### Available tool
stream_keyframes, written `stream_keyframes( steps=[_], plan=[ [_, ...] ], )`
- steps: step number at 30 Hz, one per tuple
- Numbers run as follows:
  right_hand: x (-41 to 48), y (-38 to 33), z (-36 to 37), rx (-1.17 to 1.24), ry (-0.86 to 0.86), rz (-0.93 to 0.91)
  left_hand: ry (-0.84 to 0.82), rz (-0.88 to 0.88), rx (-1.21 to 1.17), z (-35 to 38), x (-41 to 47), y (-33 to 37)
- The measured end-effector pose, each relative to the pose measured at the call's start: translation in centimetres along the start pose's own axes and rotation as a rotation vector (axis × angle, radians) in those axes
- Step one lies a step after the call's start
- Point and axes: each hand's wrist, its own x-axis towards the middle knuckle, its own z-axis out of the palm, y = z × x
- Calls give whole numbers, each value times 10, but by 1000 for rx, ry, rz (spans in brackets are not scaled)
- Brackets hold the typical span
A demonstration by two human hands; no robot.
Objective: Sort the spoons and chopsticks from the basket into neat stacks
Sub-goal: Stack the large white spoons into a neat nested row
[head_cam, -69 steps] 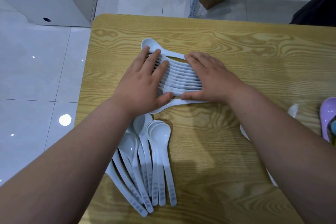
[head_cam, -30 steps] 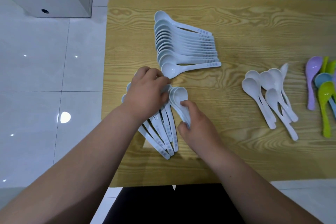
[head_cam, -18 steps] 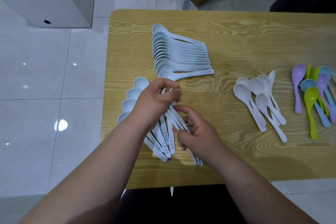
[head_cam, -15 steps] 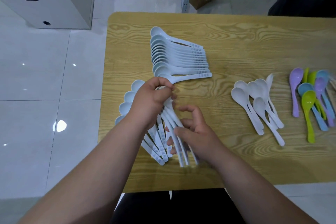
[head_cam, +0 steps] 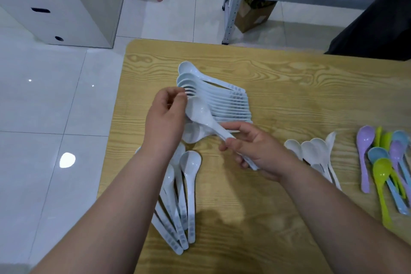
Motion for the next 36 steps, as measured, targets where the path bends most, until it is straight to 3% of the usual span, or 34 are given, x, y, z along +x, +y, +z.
stream_keyframes(
  steps=[3, 7, 10, 15, 20, 30, 32, 36],
  plan=[
    [28, -22, -24, -162, 153, -117, 28, 298, 335, 3, 10, -8],
    [68, -57, -49, -297, 241, -242, -257, 854, 938, 17, 20, -39],
    [103, -70, -60, -489, 320, -328, -382, 1009, 1219, 33, 16, -51],
    [148, -80, -67, -1004, 305, -470, -369, 986, 1269, 39, 12, -45],
    [181, -73, -76, -1276, 193, -484, -374, 974, 1259, 42, 12, -51],
    [179, -51, -82, -1533, 41, -587, -200, 1120, 1186, 41, 28, -55],
    [175, -43, -85, -1529, 17, -645, -211, 1064, 1174, 37, 32, -56],
    [169, -35, -85, -1408, 42, -659, -263, 785, 1222, 28, 37, -56]
  ],
)
